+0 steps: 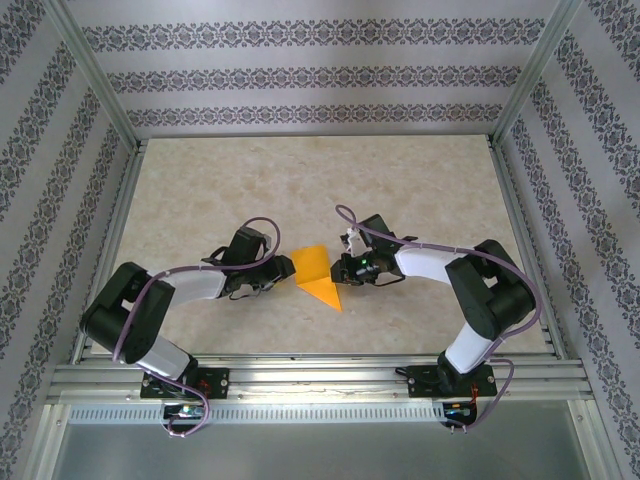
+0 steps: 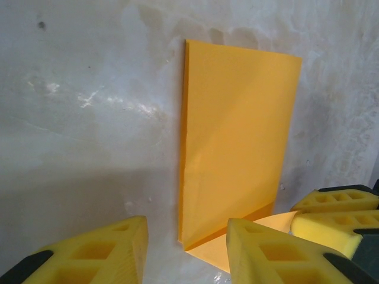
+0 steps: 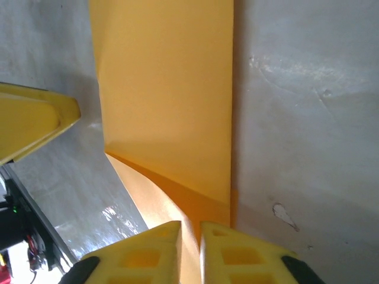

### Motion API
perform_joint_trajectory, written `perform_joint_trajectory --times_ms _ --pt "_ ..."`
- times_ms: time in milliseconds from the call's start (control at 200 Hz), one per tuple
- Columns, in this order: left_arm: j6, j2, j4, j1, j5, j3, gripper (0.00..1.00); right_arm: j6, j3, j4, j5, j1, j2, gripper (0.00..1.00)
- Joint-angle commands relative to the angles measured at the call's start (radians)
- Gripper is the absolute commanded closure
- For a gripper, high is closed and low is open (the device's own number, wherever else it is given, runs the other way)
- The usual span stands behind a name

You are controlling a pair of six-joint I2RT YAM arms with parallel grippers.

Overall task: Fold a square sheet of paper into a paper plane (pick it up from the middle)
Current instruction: Fourth fold the wing at the center of the table.

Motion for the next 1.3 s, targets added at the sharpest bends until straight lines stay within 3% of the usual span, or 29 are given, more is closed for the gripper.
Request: perform_joint_trajectory --times_ms 0,115,330,644,1099,1294 --pt "-0.02 0.01 0.012 0.016 0.006 0.022 0.6 0.014 -0.001 0.032 -0.023 -0.004 -0.003 0.88" --pt "-0.024 0.02 0.025 0.02 0.018 0.025 0.58 0.016 -0.009 0.04 -0.032 -0.013 -0.01 0.92" --pt "-0.032 0.035 0.048 0.022 0.029 0.037 0.52 0.021 -0.027 0.059 -0.051 -0.031 -0.02 0.92" --pt "-0.052 0.066 0.085 0.021 0.062 0.056 0.51 0.075 -0.1 0.213 -0.174 -0.078 -0.044 0.92" --pt "-0.047 0.084 0.089 0.023 0.078 0.08 0.49 0.088 -0.131 0.276 -0.241 -0.117 -0.048 0.92" --pt "-0.063 0.108 0.116 0.022 0.095 0.088 0.49 0.144 -0.176 0.383 -0.278 -0.142 -0.049 0.93"
